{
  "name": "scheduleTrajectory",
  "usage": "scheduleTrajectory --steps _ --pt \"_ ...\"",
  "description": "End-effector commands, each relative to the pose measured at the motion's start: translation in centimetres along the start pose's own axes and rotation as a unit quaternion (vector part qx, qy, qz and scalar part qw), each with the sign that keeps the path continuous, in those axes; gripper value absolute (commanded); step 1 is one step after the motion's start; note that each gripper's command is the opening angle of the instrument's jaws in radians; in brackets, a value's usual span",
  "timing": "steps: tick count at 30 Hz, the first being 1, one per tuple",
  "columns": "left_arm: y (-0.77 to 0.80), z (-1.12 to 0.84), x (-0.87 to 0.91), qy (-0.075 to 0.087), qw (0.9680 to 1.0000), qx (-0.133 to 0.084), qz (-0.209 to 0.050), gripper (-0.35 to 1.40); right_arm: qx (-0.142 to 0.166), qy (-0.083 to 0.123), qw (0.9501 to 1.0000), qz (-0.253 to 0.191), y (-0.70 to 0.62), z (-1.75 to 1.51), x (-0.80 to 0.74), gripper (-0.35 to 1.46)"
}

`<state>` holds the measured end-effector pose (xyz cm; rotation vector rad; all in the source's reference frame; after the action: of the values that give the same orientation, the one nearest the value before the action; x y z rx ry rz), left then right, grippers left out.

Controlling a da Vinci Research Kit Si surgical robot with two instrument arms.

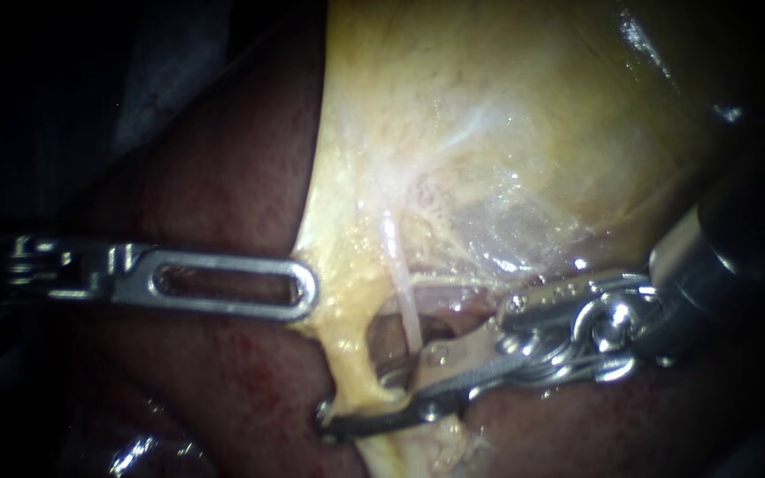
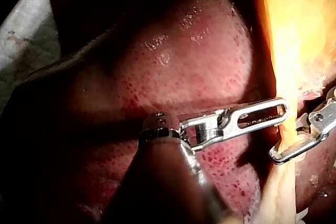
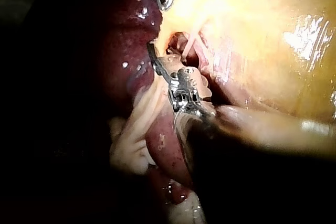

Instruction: Going back first clip left tube

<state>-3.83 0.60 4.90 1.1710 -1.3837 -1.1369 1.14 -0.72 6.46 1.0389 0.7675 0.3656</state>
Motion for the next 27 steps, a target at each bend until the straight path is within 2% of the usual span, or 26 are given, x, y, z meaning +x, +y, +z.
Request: scheduleTrajectory --steps 1,11,13,19,27 --pt "0.00 0.00 0.00 0.000 1.0000 0.000 0.000 -0.35 0.000 0.000 1.0000 0.000 0.01 0.00 0.00 -0.35" --pt "0.01 0.00 0.02 0.000 1.0000 0.000 0.001 -0.35 -0.001 -0.001 1.0000 0.000 0.01 0.00 0.00 -0.33" --pt "0.01 0.00 0.02 0.000 1.0000 0.000 0.001 -0.35 -0.001 -0.001 1.0000 0.003 0.01 0.00 0.00 -0.12" --pt "0.00 0.01 0.03 0.000 1.0000 -0.001 0.001 -0.35 -0.004 0.001 0.9996 -0.027 0.01 0.00 0.00 0.21" --pt "0.00 0.00 0.03 0.000 1.0000 0.000 0.001 -0.35 -0.011 0.005 0.9987 -0.050 0.02 0.00 0.00 0.35"
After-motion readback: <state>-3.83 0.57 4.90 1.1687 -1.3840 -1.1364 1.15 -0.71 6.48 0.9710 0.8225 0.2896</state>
